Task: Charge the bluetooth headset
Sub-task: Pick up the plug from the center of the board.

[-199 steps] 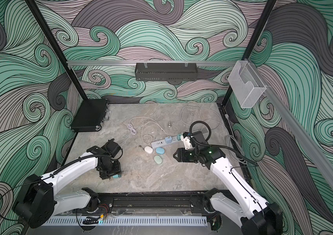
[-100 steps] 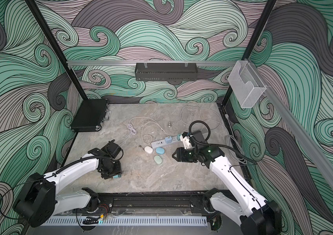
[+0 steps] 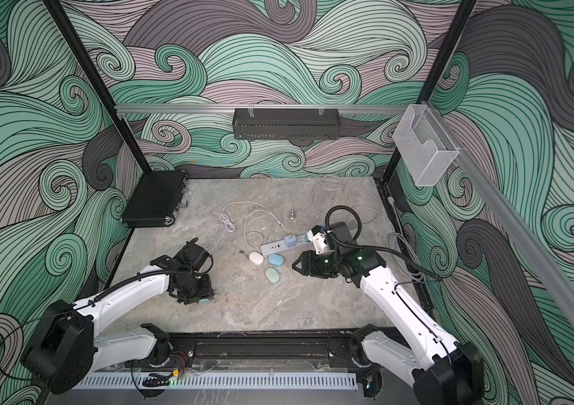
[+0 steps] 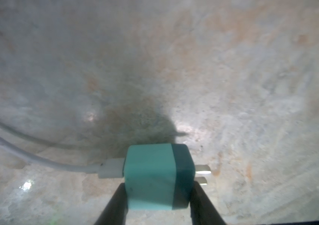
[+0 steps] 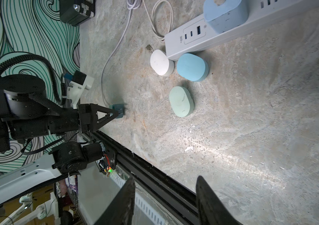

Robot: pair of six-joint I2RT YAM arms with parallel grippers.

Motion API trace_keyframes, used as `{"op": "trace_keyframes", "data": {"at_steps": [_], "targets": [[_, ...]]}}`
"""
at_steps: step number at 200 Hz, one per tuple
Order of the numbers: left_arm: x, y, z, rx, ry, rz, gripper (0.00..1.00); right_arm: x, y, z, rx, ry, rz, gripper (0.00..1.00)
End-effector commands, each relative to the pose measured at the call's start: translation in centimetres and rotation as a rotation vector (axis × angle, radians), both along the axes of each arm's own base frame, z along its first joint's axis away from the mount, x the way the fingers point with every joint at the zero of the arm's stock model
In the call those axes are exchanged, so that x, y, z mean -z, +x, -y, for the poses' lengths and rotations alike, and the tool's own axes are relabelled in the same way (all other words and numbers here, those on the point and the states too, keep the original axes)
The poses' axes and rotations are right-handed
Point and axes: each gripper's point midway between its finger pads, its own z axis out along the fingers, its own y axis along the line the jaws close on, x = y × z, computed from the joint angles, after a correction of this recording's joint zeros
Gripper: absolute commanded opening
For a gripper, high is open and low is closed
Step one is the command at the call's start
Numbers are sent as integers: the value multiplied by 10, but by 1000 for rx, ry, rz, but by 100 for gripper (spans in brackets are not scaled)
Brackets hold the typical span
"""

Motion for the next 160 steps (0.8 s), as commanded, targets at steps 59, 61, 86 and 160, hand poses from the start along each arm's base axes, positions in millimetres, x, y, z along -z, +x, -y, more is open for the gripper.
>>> {"op": "trace_keyframes", "data": {"at_steps": [59, 61, 86, 160], "targets": [[-135, 75, 83, 577, -197, 536, 21, -48, 14, -45, -81, 212, -65, 57], [-137, 76, 84, 590, -196, 546, 21, -49, 15, -46, -84, 214, -65, 57], [-161, 84, 106, 740, -190, 632, 21, -56, 26, -55, -89, 215, -70, 57], [-193, 92, 156, 976, -182, 805, 21, -71, 37, -80, -107, 243, -84, 52]]}}
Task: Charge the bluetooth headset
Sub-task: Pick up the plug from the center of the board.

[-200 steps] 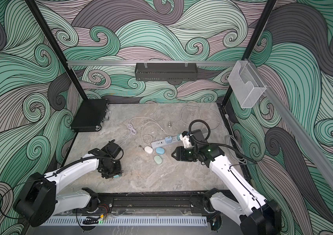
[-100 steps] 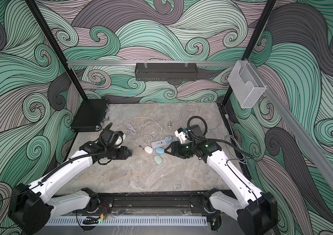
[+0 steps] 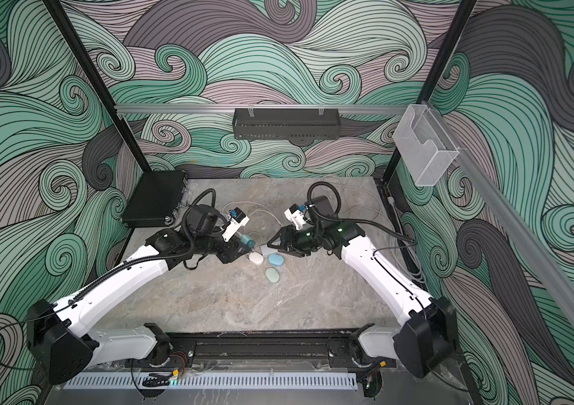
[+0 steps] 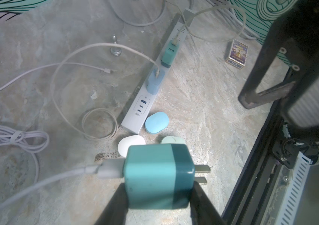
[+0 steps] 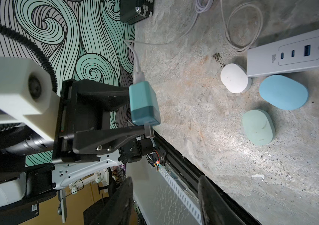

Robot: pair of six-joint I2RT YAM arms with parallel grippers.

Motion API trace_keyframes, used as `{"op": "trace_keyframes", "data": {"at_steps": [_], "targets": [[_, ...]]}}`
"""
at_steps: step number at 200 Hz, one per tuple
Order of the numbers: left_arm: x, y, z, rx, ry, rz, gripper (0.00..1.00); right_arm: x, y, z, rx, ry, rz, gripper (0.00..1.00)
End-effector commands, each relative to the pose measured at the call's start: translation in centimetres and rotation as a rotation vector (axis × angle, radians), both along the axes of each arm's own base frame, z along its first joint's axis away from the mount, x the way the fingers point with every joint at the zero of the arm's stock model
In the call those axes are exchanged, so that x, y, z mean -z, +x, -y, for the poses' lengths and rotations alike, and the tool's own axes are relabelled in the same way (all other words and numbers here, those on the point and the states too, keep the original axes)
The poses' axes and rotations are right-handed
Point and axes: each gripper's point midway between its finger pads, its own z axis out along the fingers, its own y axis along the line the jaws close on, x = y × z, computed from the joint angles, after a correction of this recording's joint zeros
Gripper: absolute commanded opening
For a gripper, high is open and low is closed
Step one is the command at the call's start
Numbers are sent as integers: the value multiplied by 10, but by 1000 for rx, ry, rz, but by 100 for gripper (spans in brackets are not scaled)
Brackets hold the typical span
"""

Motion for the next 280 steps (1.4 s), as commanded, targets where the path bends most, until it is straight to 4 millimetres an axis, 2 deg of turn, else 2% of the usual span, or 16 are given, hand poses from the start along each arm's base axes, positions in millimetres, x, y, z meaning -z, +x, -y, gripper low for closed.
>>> {"op": "trace_keyframes", "data": {"at_steps": [1, 44, 118, 175, 191, 202, 218, 246, 280], "targets": [[-26, 8, 18, 81, -29, 107, 21, -12, 1, -6, 1, 29, -1, 52], [-40, 4, 36, 147, -48, 148, 21, -15, 3, -14, -9, 35, -7, 53], [-49, -6, 59, 227, -50, 182, 21, -15, 7, -24, -21, 25, -12, 48], [-52, -6, 67, 257, -41, 203, 22, -15, 6, -24, -28, 11, 2, 33], [-52, -6, 68, 259, -41, 204, 23, -15, 6, -23, -29, 8, 14, 25], [-53, -5, 69, 256, -42, 203, 26, -15, 7, -23, -29, 3, 26, 20], [-52, -3, 66, 230, -36, 196, 37, -16, 9, -22, -42, -3, 62, 15], [-53, 1, 49, 124, -50, 134, 55, -18, 15, -18, -87, -12, 163, 6], [-58, 3, 25, 18, -199, -88, 59, -30, 21, -21, -187, 78, 291, 3]]}}
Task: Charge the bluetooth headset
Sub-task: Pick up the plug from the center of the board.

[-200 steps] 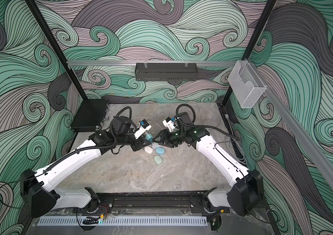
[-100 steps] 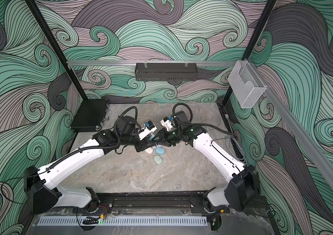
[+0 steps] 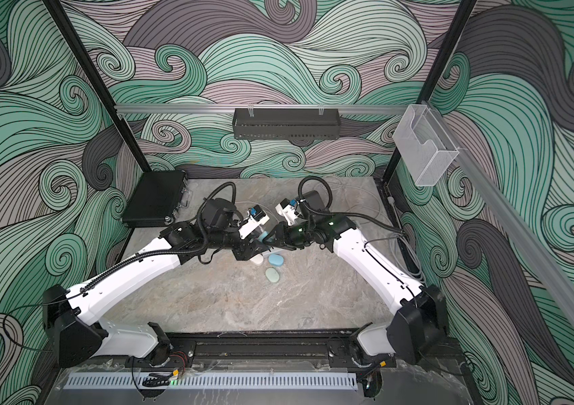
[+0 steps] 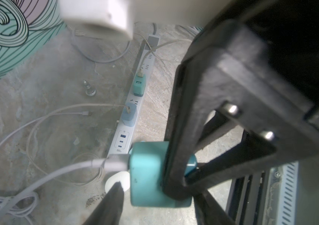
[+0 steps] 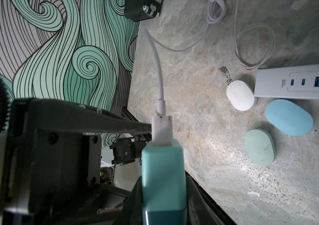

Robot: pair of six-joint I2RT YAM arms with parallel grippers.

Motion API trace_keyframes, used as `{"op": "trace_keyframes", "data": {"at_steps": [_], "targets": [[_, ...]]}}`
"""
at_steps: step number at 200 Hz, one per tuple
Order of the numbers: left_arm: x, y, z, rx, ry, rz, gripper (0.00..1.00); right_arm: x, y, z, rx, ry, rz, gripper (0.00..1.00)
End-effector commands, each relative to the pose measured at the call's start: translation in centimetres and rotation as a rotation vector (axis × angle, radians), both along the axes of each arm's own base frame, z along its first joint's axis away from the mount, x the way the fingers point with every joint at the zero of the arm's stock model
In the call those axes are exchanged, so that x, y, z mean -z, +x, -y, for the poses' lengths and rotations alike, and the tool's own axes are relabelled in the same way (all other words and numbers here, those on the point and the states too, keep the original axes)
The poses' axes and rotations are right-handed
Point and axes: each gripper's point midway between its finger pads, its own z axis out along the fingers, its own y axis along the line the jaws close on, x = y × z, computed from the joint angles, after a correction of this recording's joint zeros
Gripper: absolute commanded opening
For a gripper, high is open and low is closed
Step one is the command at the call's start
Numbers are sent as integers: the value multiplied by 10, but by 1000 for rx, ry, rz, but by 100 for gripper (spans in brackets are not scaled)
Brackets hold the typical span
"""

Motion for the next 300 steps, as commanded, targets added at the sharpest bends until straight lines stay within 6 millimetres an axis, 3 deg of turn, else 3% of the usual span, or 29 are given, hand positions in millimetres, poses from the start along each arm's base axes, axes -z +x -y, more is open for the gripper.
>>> {"op": "trace_keyframes", "data": {"at_steps": [1, 37, 96, 150, 199, 300], "targets": [[-24, 1, -18, -90, -133, -146, 59, -23, 6, -5, -108, 91, 152, 3], [-41, 2, -32, -116, -302, -314, 58, -36, 9, -6, -185, 186, 256, 1], [-68, -4, -13, 24, -520, -472, 49, -52, 2, -14, -311, 306, 336, 0], [-75, 7, -13, 47, -553, -474, 43, -60, -6, -17, -379, 374, 319, 0], [-79, 1, -13, 96, -571, -484, 34, -64, -11, -16, -412, 414, 313, 0], [-84, -1, -10, 135, -593, -498, 36, -65, -8, -19, -414, 434, 286, 0]]}}
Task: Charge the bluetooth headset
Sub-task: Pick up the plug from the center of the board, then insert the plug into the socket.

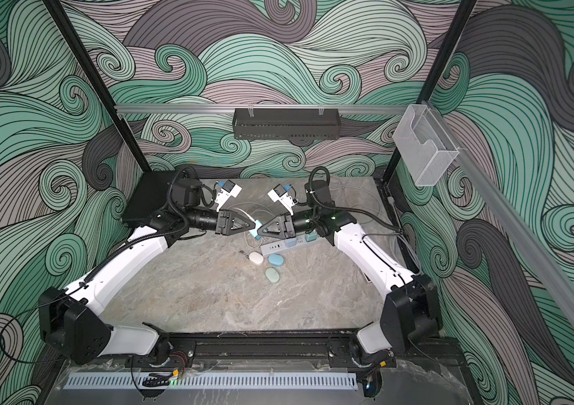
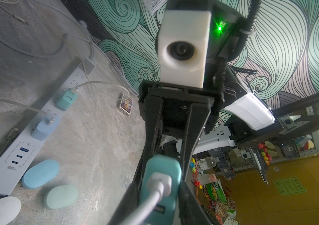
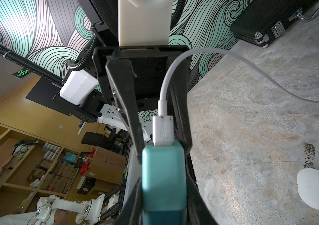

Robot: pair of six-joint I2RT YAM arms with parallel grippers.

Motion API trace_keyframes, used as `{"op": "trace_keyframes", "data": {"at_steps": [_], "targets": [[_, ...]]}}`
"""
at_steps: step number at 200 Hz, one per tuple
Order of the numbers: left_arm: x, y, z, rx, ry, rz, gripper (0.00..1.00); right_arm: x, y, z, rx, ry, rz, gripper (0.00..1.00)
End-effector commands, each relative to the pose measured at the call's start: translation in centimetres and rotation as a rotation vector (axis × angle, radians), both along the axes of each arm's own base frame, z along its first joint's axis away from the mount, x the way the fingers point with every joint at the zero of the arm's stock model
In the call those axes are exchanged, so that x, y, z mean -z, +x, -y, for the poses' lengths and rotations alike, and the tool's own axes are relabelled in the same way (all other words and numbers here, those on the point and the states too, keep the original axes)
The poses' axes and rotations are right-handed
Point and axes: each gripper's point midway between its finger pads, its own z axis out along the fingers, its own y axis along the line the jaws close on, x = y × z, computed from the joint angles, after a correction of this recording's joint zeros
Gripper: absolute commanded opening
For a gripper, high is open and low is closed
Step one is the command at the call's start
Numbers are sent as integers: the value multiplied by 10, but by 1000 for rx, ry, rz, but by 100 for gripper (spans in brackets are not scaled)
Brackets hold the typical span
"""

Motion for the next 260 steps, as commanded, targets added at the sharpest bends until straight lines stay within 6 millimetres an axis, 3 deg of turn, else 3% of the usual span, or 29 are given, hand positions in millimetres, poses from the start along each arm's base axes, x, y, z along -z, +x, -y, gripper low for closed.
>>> {"op": "trace_keyframes", "data": {"at_steps": [1, 32, 60, 88, 109, 128, 145, 169, 203, 206, 222, 260], "targets": [[-13, 1, 2, 25, -34, 29, 36, -5, 0, -1, -20, 24, 10, 0], [-14, 1, 2, 25, -38, 33, 39, -5, 1, -2, -20, 26, 9, 0], [-15, 1, 2, 25, -40, 37, 31, -5, 0, -2, -21, 27, 6, 0], [-15, 0, 3, 36, -47, 31, 30, -6, 2, -2, -18, 28, 8, 0], [-17, 0, 4, 38, -55, 35, 18, -5, 3, -2, -16, 28, 7, 0], [-23, 1, 2, 26, -59, 64, 10, -4, 7, 1, 7, 20, 4, 13], [-26, 5, 1, 11, -45, 102, 6, -1, 15, 10, 73, -6, 11, 34], [-29, 16, -2, -32, -10, 175, 4, 5, 31, 38, 217, -45, 20, 45], [-45, 46, -7, -141, 64, 337, 2, 26, 57, 106, 593, -192, -61, 50], [-39, 53, -5, -143, 81, 327, 2, 33, 57, 114, 631, -220, -96, 50], [-47, 70, -1, -161, 107, 374, 1, 51, 55, 145, 790, -325, -172, 49], [-51, 107, 15, -211, 178, 480, 0, 76, 37, 191, 981, -555, -213, 47]]}}
